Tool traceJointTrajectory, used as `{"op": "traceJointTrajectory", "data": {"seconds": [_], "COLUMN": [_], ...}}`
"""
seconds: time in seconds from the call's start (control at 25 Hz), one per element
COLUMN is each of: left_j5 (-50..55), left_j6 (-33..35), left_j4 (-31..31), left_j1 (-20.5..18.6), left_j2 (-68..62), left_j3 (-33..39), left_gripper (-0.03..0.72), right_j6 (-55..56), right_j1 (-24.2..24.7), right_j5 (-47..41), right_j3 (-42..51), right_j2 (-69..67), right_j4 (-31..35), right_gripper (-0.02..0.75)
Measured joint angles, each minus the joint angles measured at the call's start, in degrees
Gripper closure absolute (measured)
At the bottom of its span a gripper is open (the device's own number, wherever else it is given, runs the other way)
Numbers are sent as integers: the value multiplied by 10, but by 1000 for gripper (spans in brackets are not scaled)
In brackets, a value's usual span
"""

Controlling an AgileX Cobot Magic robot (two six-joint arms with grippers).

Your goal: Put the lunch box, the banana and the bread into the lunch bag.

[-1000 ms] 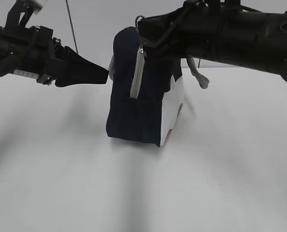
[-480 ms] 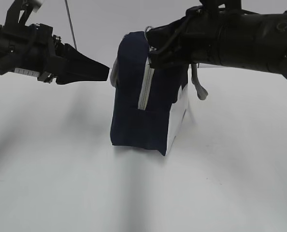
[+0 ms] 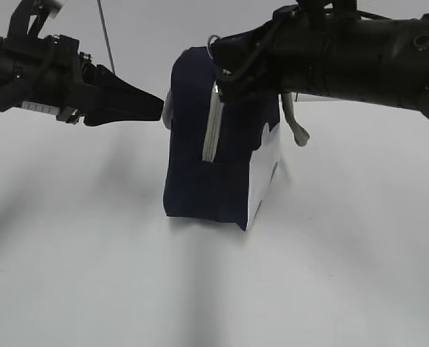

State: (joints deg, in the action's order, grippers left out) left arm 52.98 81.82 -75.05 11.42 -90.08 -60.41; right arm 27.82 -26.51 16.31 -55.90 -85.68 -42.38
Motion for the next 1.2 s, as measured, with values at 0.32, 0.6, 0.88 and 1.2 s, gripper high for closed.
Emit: {"op": "traceJointTrajectory", "data": {"seconds": [0.32,0.6,0.88,1.2], "left_j5": [-11,-6,0,-1], "left_j6": [2,46,95,135], "left_j4": [-27,-90,-151,-197], "left_j1": [1,9,24,34], "left_j2": [-1,-42,-77,-97], "left_j3": [0,0,0,0], "left_gripper": [328,328,328,328], "right_j6": [6,22,24,25], "right_j1": [0,0,0,0], "right_j5": [-30,-31,-31,-31], "right_j3": [-1,-1,-1,-1], "right_j2": [0,0,0,0], "right_j4": [-26,-30,-31,-31], "right_gripper": [754,754,754,754]}}
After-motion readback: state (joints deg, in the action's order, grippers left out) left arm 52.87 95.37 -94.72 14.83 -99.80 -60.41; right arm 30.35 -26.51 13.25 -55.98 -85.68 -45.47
